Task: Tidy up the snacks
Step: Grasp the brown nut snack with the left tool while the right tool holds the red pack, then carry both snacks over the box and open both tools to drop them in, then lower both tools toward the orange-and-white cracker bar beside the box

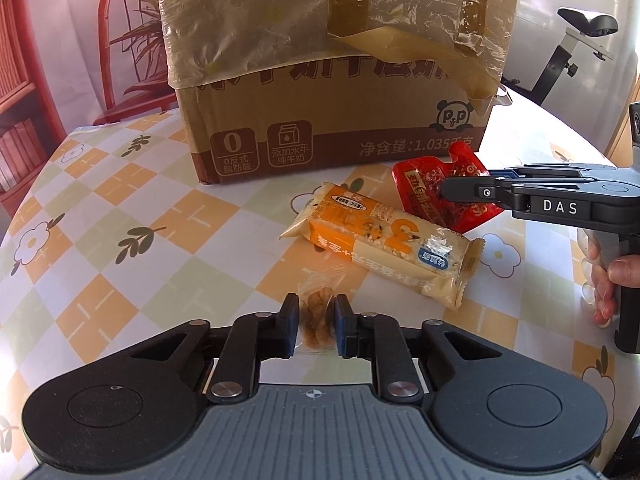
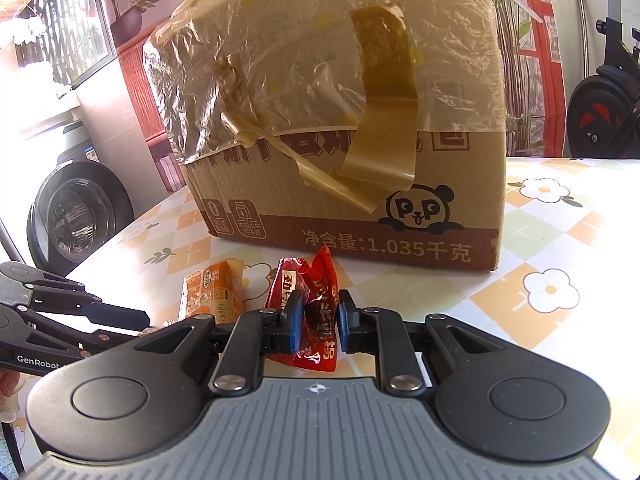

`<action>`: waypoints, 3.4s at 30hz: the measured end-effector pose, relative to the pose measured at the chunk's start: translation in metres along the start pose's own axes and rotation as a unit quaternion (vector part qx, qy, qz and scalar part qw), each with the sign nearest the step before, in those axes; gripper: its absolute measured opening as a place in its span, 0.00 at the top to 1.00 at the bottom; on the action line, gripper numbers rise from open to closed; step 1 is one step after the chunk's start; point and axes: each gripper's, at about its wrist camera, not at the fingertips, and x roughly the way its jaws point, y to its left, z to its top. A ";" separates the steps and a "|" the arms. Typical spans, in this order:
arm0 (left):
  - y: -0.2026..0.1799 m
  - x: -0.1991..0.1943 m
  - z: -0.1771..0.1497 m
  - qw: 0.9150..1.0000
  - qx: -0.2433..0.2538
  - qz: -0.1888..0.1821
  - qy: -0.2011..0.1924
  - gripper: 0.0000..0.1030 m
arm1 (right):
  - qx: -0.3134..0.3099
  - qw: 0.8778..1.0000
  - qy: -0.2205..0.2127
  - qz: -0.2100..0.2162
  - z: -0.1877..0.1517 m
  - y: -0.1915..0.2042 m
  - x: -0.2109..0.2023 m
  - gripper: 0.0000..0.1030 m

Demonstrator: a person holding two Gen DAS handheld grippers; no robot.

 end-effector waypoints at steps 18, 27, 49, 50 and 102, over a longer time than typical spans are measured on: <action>0.014 -0.062 0.025 0.990 -0.092 0.004 -0.108 0.83 | -0.057 0.998 -0.041 0.000 0.015 0.022 -0.032 0.82; 0.016 -0.087 0.070 0.982 -0.082 0.006 -0.172 0.82 | -0.084 0.987 -0.139 0.011 0.072 0.040 -0.078 0.82; 0.028 -0.073 0.220 0.965 -0.108 0.071 -0.228 0.47 | -0.031 0.987 -0.102 -0.118 0.195 -0.002 -0.027 0.39; 0.028 -0.074 0.218 0.965 -0.110 0.072 -0.226 0.45 | -0.031 0.987 -0.104 -0.118 0.195 -0.002 -0.028 0.32; 0.061 -0.059 0.073 0.995 -0.041 -0.008 -0.093 0.26 | 0.049 0.990 0.080 -0.107 0.021 0.099 -0.001 0.04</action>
